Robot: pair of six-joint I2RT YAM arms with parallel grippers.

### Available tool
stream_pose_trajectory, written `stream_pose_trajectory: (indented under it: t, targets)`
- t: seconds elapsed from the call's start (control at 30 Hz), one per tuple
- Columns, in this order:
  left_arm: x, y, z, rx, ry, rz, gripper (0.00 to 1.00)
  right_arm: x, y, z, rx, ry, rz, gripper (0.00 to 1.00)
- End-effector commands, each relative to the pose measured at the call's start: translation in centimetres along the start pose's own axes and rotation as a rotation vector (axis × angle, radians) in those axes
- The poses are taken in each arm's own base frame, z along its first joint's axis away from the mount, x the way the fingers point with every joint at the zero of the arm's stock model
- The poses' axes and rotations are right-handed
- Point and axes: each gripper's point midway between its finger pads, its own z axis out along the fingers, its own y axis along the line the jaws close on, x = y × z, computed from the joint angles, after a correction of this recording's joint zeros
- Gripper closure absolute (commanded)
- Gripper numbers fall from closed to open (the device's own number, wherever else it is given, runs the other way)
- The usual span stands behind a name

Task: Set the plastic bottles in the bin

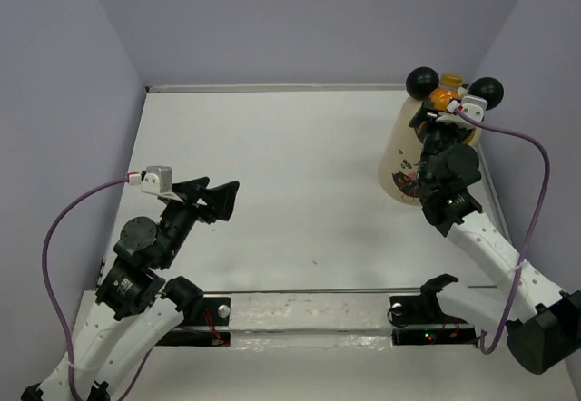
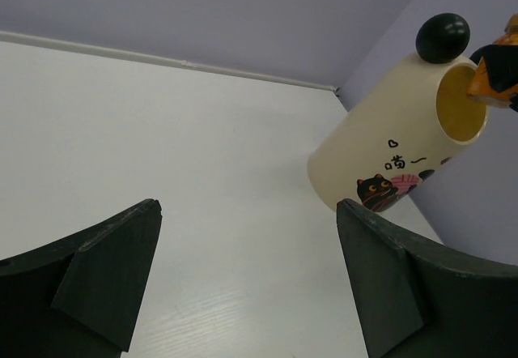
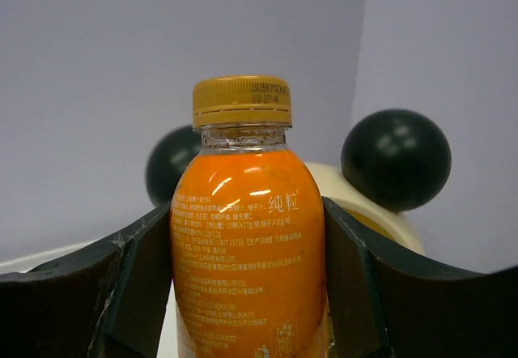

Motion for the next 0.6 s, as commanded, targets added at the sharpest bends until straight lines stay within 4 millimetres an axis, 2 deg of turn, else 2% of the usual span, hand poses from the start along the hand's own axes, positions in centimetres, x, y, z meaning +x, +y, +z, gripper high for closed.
stream_pose_trajectory:
  t: [0.0, 0.17, 0.33, 0.37, 0.5, 0.53, 0.57]
  targets:
    - [-1.5, -1.2, -0.1, 0.058, -0.047, 0.020, 0.01, -1.3, -1.5, 0.8, 0.049, -0.067, 0.088, 0.73]
    - [-1.5, -1.3, -0.1, 0.065, -0.047, 0.023, 0.01, 1.0, -2.8, 1.4, 0.095, -0.035, 0.079, 0.73]
    - [-1.3, -1.4, 0.1, 0.070, -0.037, 0.029, 0.01, 4.1, -3.0, 1.3, 0.107, 0.016, 0.079, 0.73]
    - [-1.2, -1.4, 0.2, 0.067, -0.034, 0.030, 0.01, 5.2, -2.9, 1.2, 0.107, 0.036, 0.078, 0.73]
    - [-1.1, -1.3, 0.4, 0.062, -0.030, 0.031, 0.01, 6.5, -3.5, 0.9, 0.138, 0.041, 0.093, 0.73]
    - [-1.0, -1.2, 0.4, 0.060, -0.026, 0.032, 0.01, 6.5, -3.6, 0.8, 0.139, 0.036, 0.098, 0.71]
    - [-1.0, -1.2, 0.4, 0.059, -0.028, 0.032, 0.01, 6.4, -3.6, 0.8, 0.136, 0.032, 0.103, 0.59]
